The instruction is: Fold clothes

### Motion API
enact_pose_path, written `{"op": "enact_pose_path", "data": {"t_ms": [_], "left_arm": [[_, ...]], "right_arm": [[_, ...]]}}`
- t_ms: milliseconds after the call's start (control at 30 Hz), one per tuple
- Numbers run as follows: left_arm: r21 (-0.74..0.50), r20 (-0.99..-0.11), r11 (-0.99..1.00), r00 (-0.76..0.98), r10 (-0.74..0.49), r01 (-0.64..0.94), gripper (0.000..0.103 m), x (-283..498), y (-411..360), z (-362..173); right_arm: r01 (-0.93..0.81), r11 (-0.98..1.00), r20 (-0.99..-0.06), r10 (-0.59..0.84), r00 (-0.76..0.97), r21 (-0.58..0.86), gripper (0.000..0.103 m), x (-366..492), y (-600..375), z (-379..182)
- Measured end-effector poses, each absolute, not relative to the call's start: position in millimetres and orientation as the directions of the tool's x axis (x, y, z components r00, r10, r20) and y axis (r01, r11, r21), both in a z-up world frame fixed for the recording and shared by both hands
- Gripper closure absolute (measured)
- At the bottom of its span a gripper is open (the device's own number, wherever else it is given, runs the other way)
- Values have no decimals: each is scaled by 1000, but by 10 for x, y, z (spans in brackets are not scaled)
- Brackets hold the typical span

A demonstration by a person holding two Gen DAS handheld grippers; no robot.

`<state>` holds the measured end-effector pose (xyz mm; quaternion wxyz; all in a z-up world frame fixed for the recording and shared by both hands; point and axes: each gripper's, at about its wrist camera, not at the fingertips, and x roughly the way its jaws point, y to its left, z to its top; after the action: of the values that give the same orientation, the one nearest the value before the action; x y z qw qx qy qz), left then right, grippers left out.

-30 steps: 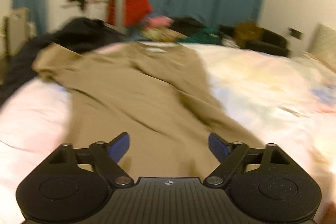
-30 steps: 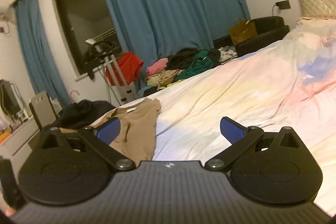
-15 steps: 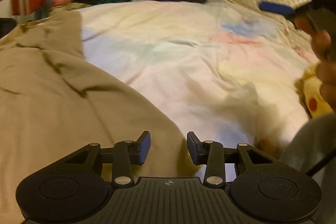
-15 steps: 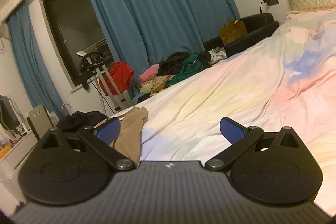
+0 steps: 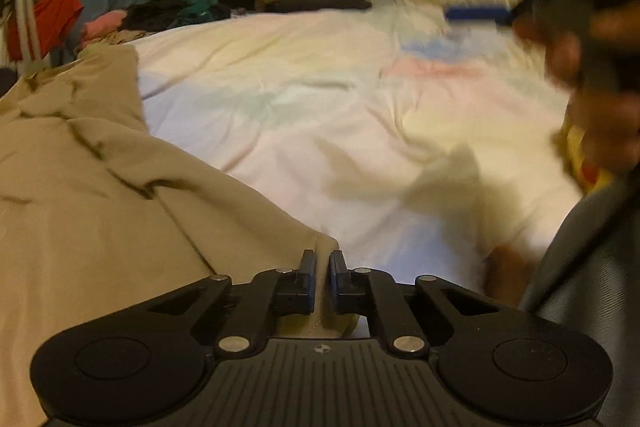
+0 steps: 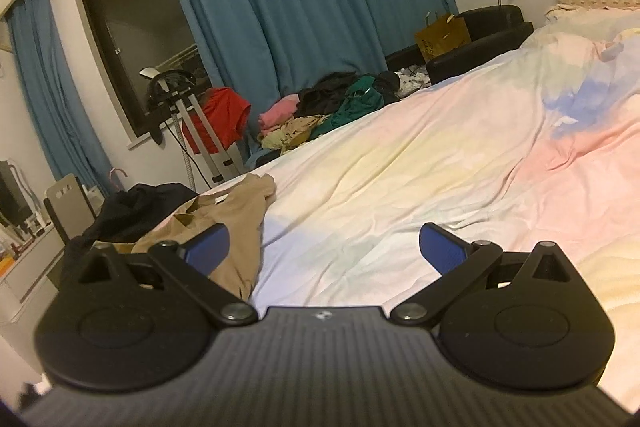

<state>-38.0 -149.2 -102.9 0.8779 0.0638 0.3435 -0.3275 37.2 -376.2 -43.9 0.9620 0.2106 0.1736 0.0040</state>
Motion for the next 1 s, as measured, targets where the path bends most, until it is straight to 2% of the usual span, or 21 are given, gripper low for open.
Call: {"op": "enact_pose_path", "data": {"t_ms": [67, 167, 267, 367, 500, 600, 667, 733, 900, 1000], "left_arm": [[-183, -620, 788, 553, -557, 588, 97, -405, -1289, -865], [-352, -571, 777, 538, -620, 522, 97, -406, -860, -643], [-467, -548, 781, 557, -623, 414, 97, -437, -411, -569], [-520, -625, 822, 553, -551, 233, 97, -416, 16, -687], [-443, -765, 896, 511, -392, 24, 101, -353, 330, -901], [-437, -780, 899, 494, -384, 8, 99, -333, 341, -907], [-416, -776, 909, 509, -373, 31, 86, -340, 294, -856], [-411, -765, 911, 531, -365, 34, 46, -342, 294, -820], [-509, -716, 861, 560, -418, -8, 28, -309, 431, -842], [-560, -700, 828, 555, -450, -36, 27, -261, 490, -914]], "right_arm": [[68, 909, -334, 81, 939, 412, 0, 364, -3768, -437], [62, 908, -332, 88, 939, 415, 0, 366, -3772, -434], [58, 911, -341, 93, 936, 409, 0, 381, -3757, -444], [51, 908, -351, 109, 930, 415, 0, 401, -3738, -459], [33, 912, -366, 130, 921, 408, 0, 427, -3663, -465], [20, 918, -376, 142, 916, 395, 0, 434, -3618, -466], [15, 923, -381, 144, 913, 386, 0, 432, -3594, -468], [14, 924, -387, 146, 910, 382, 0, 437, -3580, -474], [-2, 927, -401, 165, 901, 376, 0, 469, -3537, -490], [-15, 931, -410, 176, 895, 366, 0, 486, -3498, -499]]}}
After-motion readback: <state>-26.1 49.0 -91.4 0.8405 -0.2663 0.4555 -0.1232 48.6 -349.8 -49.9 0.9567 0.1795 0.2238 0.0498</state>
